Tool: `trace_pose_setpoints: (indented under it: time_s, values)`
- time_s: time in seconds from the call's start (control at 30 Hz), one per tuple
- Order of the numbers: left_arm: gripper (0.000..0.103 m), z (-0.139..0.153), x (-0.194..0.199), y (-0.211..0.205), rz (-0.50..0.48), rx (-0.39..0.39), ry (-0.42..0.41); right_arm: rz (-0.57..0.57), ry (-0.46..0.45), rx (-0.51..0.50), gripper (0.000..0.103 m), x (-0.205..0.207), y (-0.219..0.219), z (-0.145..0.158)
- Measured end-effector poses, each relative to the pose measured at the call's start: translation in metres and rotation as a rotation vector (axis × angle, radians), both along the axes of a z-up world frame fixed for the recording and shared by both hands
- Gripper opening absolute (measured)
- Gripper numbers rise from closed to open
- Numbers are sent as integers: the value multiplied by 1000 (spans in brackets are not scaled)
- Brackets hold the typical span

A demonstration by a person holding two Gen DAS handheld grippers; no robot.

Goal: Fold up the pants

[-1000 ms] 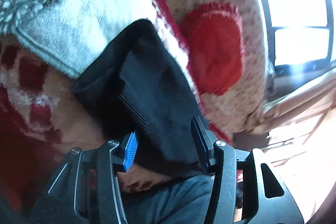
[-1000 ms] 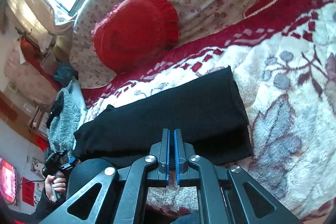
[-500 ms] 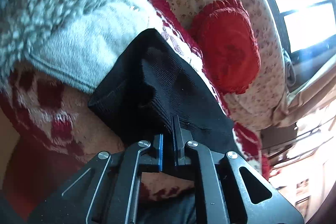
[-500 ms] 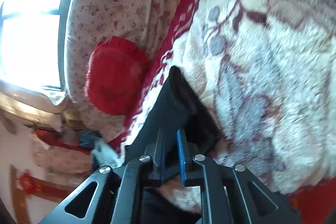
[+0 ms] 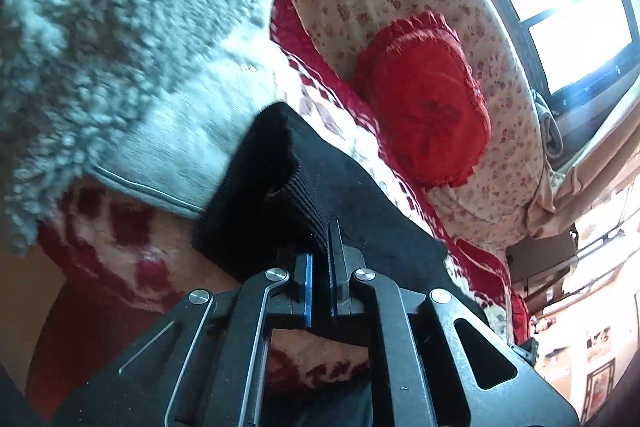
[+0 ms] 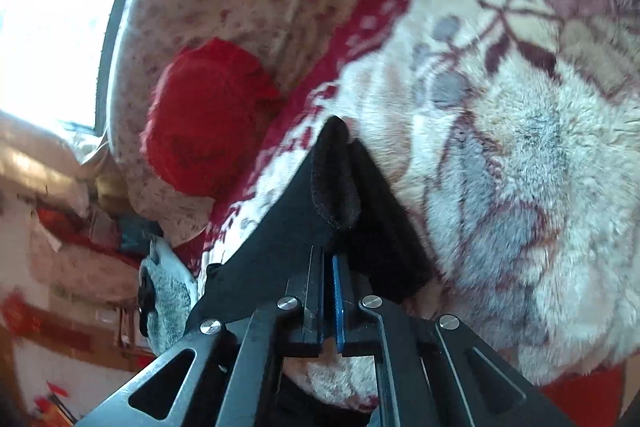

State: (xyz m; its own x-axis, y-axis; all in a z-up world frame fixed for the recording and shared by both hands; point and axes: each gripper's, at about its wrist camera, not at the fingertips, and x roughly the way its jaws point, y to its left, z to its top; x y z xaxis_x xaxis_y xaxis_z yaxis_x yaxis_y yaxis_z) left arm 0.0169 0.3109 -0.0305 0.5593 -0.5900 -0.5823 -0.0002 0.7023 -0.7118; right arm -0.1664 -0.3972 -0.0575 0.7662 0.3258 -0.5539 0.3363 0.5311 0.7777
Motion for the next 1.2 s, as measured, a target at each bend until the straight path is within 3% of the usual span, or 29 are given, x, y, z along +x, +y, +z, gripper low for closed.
trace_pose_setpoints:
  time_s: [0.13,0.23,0.37,0.43,0.5,0.6,0.7,0.8,0.87,0.97,1.07,1.1,1.13,1.2]
  values:
    - [4,-29,16,5,10,34,73,10,31,6,3,-8,8,-10]
    - [4,-32,20,-5,-20,99,46,-5,102,35,3,-3,5,-31]
    - [4,-25,22,-6,-60,77,14,-27,75,-29,3,-8,7,-19]
    - [8,-25,23,-7,-68,133,15,-27,99,-16,3,-9,8,-26]
    - [19,-21,18,-8,-76,217,-11,-32,109,-6,3,-10,7,-28]
    - [22,-8,4,-16,-67,371,-67,-97,122,-97,3,-19,5,-15]
    - [22,14,-16,-27,-9,598,-203,-223,106,-232,3,-35,1,6]
    - [23,32,-37,-44,74,805,-384,-181,33,-360,3,-29,16,33]
    - [25,34,-37,-55,31,785,-414,-2,-18,-398,3,-8,36,45]
    - [25,13,-23,-76,-100,723,-365,269,57,-499,3,36,65,40]
    - [26,-19,-4,-96,-200,727,-290,380,146,-630,3,63,69,26]
    - [26,-26,2,-98,-209,727,-279,418,244,-710,3,72,65,12]
    - [26,-23,5,-97,-204,714,-288,406,300,-725,0,73,52,3]
    - [26,-16,10,-91,-201,671,-259,348,277,-596,0,66,27,1]
